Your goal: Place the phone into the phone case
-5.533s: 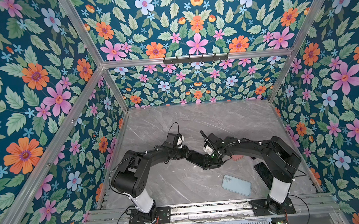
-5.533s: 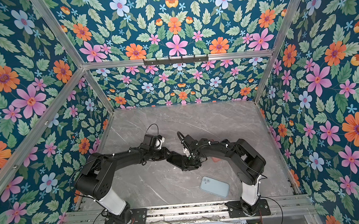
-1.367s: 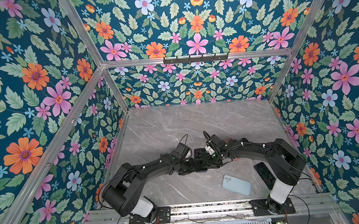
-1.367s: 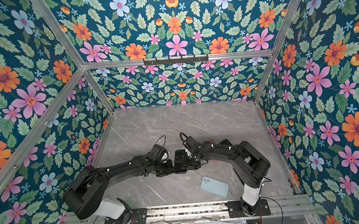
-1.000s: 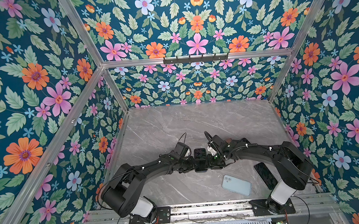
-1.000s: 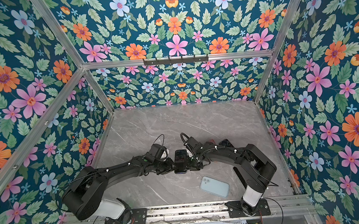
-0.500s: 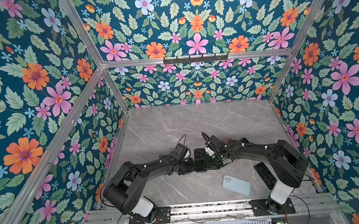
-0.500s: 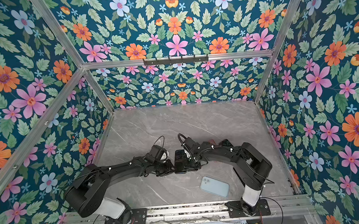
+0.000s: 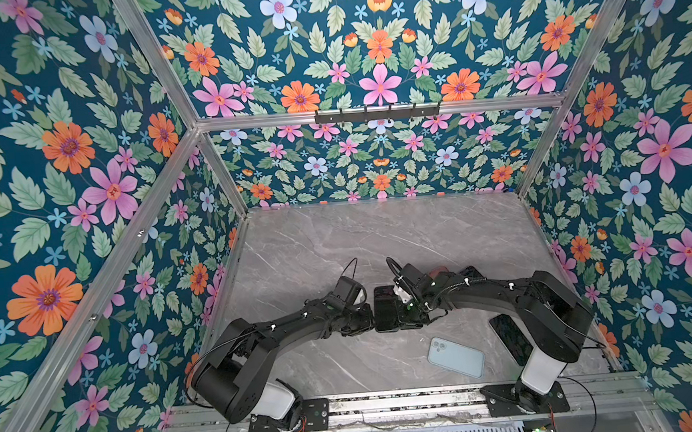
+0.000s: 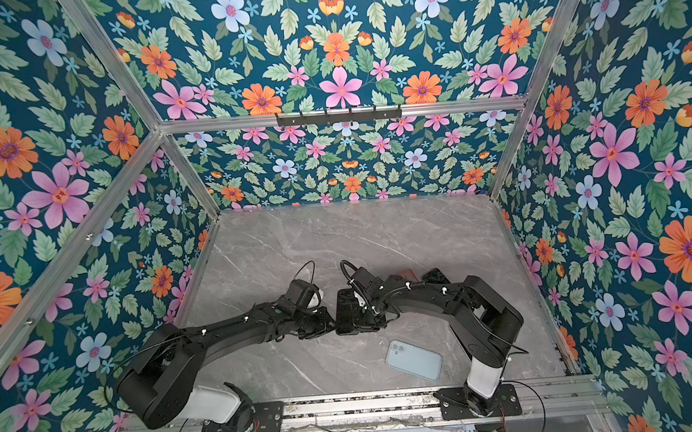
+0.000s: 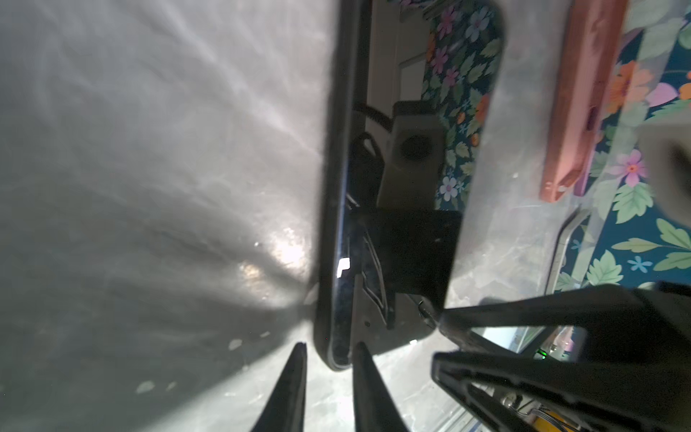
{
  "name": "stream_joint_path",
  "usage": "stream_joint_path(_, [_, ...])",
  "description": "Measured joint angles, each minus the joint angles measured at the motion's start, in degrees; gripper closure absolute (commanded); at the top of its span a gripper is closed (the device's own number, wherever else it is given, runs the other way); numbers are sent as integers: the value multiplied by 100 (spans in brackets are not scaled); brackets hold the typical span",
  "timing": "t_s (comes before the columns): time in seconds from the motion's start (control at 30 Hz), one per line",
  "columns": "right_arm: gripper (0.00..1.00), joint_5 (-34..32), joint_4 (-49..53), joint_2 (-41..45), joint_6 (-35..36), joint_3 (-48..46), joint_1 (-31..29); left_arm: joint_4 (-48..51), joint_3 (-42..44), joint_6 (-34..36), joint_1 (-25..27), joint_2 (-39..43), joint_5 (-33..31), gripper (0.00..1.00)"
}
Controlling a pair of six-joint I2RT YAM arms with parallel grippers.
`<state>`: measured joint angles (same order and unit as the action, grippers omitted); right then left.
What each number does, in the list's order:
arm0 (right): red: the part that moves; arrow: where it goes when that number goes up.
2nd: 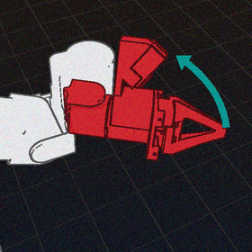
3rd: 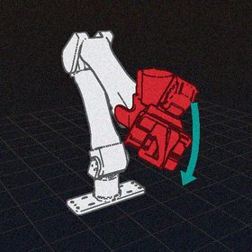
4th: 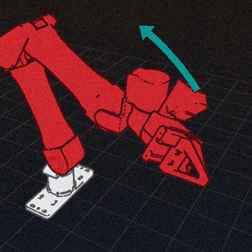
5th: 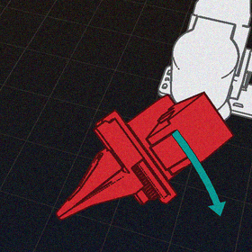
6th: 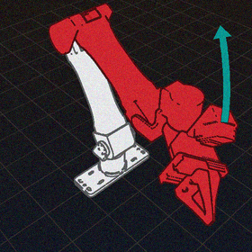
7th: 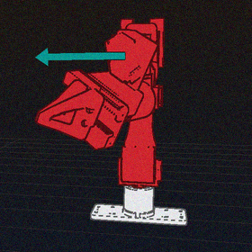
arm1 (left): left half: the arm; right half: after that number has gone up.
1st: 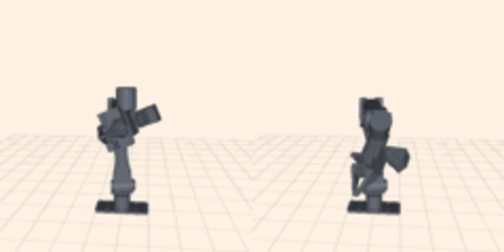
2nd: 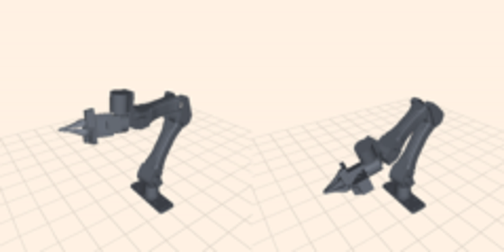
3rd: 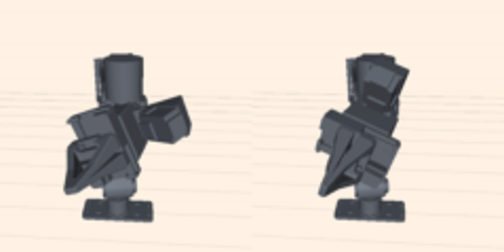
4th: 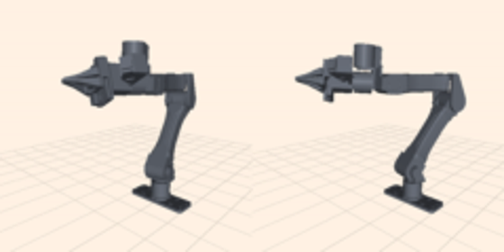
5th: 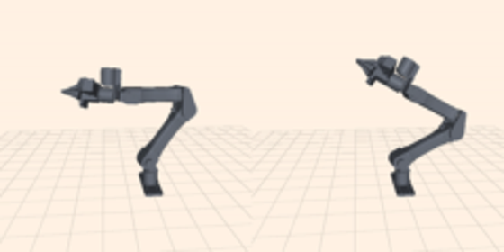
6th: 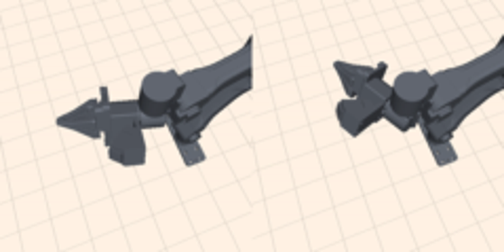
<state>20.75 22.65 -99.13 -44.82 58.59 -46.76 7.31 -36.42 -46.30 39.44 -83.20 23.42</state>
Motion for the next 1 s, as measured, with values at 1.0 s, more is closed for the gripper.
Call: stream_joint_path(1.0, [88, -282, 299, -238, 57, 210, -70, -2048, 938, -474, -258, -223, 859, 68])
